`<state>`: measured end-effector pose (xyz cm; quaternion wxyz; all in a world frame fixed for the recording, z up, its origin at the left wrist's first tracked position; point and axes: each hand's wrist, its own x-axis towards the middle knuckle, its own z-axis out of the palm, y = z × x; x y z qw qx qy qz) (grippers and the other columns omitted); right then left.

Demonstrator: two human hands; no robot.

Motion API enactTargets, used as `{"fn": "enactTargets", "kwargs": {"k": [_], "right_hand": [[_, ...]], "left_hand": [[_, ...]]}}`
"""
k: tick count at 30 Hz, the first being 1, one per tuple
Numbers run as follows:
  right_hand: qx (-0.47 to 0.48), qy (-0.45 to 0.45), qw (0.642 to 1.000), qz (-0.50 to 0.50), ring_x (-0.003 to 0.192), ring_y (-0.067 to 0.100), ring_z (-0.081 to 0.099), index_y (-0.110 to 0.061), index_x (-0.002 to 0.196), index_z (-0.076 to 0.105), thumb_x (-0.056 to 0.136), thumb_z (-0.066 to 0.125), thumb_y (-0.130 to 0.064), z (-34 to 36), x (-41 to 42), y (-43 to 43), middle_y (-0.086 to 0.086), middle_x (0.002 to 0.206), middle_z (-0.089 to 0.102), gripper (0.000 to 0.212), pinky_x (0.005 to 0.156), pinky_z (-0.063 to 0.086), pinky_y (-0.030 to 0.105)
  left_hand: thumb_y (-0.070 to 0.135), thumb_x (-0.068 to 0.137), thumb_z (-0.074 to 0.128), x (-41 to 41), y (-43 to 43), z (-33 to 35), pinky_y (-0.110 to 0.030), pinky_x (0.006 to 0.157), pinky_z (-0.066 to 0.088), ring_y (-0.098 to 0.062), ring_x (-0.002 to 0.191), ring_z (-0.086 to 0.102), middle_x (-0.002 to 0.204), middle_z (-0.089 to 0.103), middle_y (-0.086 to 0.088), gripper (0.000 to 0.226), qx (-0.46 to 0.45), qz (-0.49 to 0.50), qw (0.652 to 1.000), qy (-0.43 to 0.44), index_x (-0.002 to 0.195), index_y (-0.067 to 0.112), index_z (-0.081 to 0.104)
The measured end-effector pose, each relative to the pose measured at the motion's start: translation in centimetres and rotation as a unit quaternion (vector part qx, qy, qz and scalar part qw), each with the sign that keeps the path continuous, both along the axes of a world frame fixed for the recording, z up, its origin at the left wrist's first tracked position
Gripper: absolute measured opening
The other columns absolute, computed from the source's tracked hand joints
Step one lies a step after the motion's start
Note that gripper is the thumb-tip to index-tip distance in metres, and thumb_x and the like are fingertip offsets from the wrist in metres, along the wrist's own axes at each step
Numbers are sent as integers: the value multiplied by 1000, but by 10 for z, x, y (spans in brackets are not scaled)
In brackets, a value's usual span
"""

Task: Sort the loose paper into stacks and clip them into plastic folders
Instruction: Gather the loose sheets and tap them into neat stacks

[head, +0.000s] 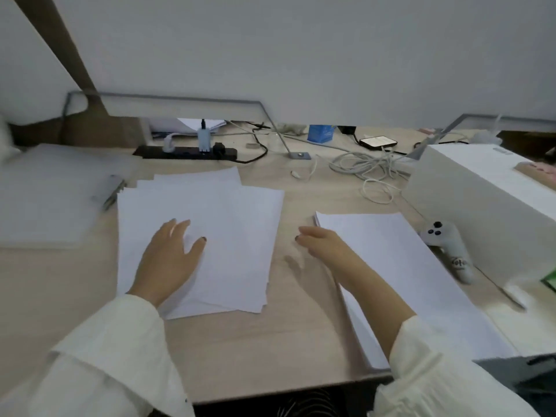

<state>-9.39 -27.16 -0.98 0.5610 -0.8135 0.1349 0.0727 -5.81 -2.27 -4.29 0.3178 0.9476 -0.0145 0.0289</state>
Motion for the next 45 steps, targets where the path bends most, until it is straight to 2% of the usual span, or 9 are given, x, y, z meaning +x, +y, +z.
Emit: {"fn": "enactTargets", "kwargs": {"k": [5,11,15,19,24,26,30,36,45], "right_hand": [[80,35,996,-4,114,30,56,5,127,48,90,49,-4,-9,31,53,15,131,55,38,93,44,33],[84,13,996,-31,118,26,47,-11,149,9,91,46,-1,-12,60,82,9,143,38,69,86,37,26],[59,17,994,-87,108,32,52,-9,146,18,93,39,0,-18,79,82,17,131,48,58,83,39,34],[26,47,997,-61,84,26,52,15,115,50,85,35,8,-18,88,81,36,119,55,35,67,39,31],[24,34,998,-43,91,30,61,-9,116,59,93,38,-6,-10,99,85,18,116,65,32,66,48,27],[15,54,998,-30,89,28,59,-13,115,57,94,37,-10,-7,104,88,20,119,63,29,65,48,29],[-4,94,995,-19,90,28,54,5,125,50,95,41,-14,-11,110,94,24,118,60,36,64,43,30],[-12,105,994,2,126,30,46,4,136,38,96,45,-29,-15,110,105,16,139,46,52,102,36,32],[102,35,993,56,109,34,59,0,128,49,63,62,-12,-18,85,99,19,126,59,67,96,47,45]], "left_hand": [[48,89,46,21,78,-28,-47,104,33,-37,129,36,139,40,-22,67,53,115,991,54,137,4,33],[43,93,42,21,91,-36,-41,118,-2,-20,146,6,158,12,-4,73,39,23,997,68,149,15,4],[31,92,53,19,99,-24,-40,118,1,-20,145,9,148,20,13,74,-68,-13,995,78,148,25,5],[12,87,61,21,108,-16,-35,101,39,-16,127,41,141,35,12,80,-311,-31,944,108,146,36,11],[14,78,69,45,120,-6,-39,85,54,-25,104,65,125,61,-4,66,-475,36,872,112,137,24,42],[13,85,62,50,122,1,-29,69,57,-27,91,68,116,66,-12,42,-479,74,862,150,126,10,54],[15,86,62,58,121,5,-43,96,47,-36,106,62,118,65,-19,35,-450,114,860,212,117,0,61],[11,86,63,60,103,3,-37,90,48,-33,103,62,112,65,-17,33,-410,99,879,223,116,-3,60],[1,83,64,43,85,-4,-32,75,49,-17,79,61,104,65,-13,22,-457,74,872,158,104,8,62]]}}
